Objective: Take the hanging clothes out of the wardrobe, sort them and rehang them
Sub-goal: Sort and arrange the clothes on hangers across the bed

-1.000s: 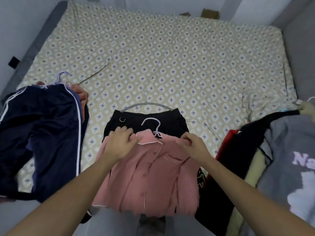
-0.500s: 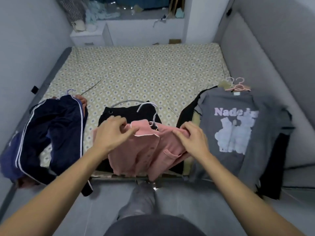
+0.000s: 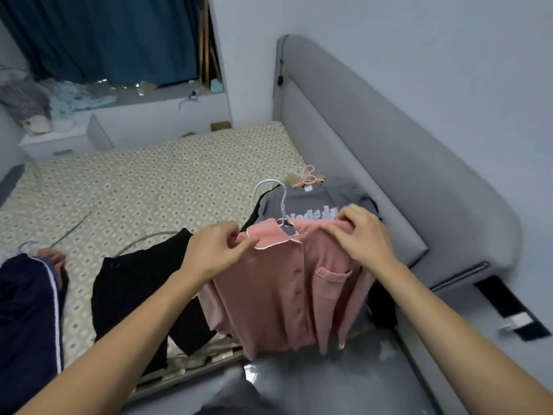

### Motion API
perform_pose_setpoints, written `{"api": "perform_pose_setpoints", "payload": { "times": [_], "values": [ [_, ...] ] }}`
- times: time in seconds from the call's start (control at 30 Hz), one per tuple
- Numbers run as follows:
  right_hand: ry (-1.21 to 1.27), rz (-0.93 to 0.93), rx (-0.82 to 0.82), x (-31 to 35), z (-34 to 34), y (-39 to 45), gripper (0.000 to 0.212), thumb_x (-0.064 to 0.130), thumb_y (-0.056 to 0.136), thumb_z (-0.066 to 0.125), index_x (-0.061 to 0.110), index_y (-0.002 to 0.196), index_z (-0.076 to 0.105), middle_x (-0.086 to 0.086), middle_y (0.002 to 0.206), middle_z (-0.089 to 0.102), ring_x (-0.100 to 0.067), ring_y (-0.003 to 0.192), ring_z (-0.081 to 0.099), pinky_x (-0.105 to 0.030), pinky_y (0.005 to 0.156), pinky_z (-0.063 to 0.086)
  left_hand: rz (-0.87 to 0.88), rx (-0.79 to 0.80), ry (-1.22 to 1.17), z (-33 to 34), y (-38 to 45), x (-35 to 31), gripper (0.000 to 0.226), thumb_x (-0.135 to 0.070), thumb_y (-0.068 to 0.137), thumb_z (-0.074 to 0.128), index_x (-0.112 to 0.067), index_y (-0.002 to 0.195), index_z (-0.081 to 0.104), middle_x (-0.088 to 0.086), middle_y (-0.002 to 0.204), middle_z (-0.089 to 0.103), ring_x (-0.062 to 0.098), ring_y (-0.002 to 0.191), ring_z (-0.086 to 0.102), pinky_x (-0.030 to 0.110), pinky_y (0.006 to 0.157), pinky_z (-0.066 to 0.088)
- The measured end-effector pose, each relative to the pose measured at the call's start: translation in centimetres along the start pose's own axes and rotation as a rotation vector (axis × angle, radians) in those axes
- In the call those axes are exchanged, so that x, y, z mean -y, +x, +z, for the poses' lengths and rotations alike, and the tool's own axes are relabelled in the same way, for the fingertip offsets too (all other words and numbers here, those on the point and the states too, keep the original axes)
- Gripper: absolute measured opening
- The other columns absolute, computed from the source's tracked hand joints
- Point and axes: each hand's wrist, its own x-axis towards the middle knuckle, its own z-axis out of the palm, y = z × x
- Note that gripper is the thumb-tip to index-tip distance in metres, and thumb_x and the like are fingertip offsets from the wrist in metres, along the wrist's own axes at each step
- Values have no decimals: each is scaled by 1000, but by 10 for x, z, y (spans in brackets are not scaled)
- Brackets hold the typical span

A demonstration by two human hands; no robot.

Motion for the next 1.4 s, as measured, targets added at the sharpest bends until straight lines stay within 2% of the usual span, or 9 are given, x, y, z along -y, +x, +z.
{"api": "perform_pose_setpoints", "payload": {
  "times": [0.1,0.2,0.33,0.5,0.77,0.87,0.97,1.23,1.4],
  "values": [
    [-21,-4,-15,-34,-14,30,42,65,87,68,25,77,58,9,82,58,-14,84,59,-36,71,44,15,31,-34,24,36,-19,58,-72,92,56,-20,67,45,-5,64,54,14,65,54,35,55,34],
    [-77,34,10,-63,-12,67,37,53,87,78,21,77,62,7,82,61,-15,82,57,-32,68,36,4,115,-58,56,80,-18,65,-81,90,40,-20,72,51,-5,71,58,17,71,57,38,61,40],
    [-169,77,126,-106,6,121,37,58,88,72,23,80,62,6,85,61,-17,86,58,-34,69,41,-1,192,-115,106,146,-3,73,-89,86,29,-21,72,52,-3,75,56,20,74,56,43,68,46],
    [-215,122,253,-153,26,201,41,65,89,67,26,80,59,7,89,61,-19,91,58,-38,73,46,-5,279,-84,155,218,10,57,-84,88,26,-31,73,40,-1,85,52,27,92,54,44,80,43],
    [-188,154,282,-229,79,326,46,64,91,66,25,72,51,-1,86,59,-23,85,54,-37,66,38,-172,256,13,191,339,6,67,-75,86,26,-16,98,54,12,106,58,35,107,53,46,90,43],
    [-234,170,373,-277,116,356,41,59,95,63,19,102,70,-8,106,64,-30,107,60,-43,86,50,-170,331,117,222,367,10,72,-70,86,37,-14,129,53,12,123,51,35,117,48,49,97,43],
    [-296,190,469,-309,148,367,52,51,100,58,17,140,59,-15,129,59,-37,129,51,-48,105,44,-196,410,212,254,376,16,63,-54,96,52,-19,147,41,9,135,42,32,127,42,47,102,41],
    [-158,5,613,-264,221,370,54,41,99,60,22,149,50,-6,141,57,-31,132,50,-44,108,41,-381,406,222,252,350,79,70,-60,101,36,-23,160,30,3,145,42,27,137,39,46,110,36],
    [-124,-93,723,-195,283,363,60,50,99,54,27,153,43,1,153,47,-24,143,42,-45,113,41,-472,351,206,220,318,139,84,-70,92,22,-25,163,27,1,149,43,25,139,41,45,110,38]
  ]
}}
